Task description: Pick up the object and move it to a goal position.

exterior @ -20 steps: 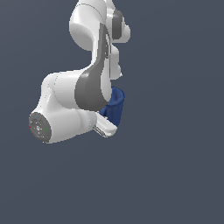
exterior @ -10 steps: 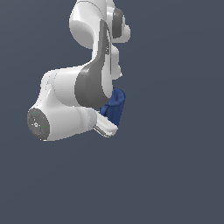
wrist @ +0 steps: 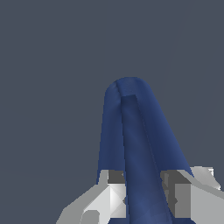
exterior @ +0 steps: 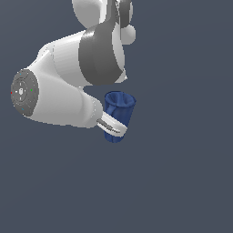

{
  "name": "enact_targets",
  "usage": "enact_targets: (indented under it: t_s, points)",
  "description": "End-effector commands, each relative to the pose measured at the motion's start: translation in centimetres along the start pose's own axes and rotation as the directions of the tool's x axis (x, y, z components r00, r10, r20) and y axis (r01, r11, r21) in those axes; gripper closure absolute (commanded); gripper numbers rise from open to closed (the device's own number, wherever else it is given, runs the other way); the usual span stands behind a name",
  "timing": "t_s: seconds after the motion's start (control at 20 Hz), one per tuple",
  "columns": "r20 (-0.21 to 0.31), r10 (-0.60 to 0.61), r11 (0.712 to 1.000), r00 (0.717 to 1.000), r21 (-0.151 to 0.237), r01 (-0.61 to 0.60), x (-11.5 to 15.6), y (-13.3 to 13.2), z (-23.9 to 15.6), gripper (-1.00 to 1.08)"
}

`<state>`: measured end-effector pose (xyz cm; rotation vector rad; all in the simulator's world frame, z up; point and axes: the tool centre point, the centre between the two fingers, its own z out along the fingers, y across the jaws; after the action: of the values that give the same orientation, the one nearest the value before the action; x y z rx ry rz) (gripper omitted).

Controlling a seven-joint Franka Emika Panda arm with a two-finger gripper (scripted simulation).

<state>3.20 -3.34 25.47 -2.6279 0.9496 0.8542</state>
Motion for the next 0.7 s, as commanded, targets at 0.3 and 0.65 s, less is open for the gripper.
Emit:
enact_targets:
  t_s: [0.3,0.65]
  points:
    - [-0.201,-0.051,0.99,0.978,0.12,0.076,-4.0,-2.5,-6.2,1.08]
    - [-0.361,-0.07,0.967,0.93,0.202,0.152,-8.1,-3.7,-10.6,1.08]
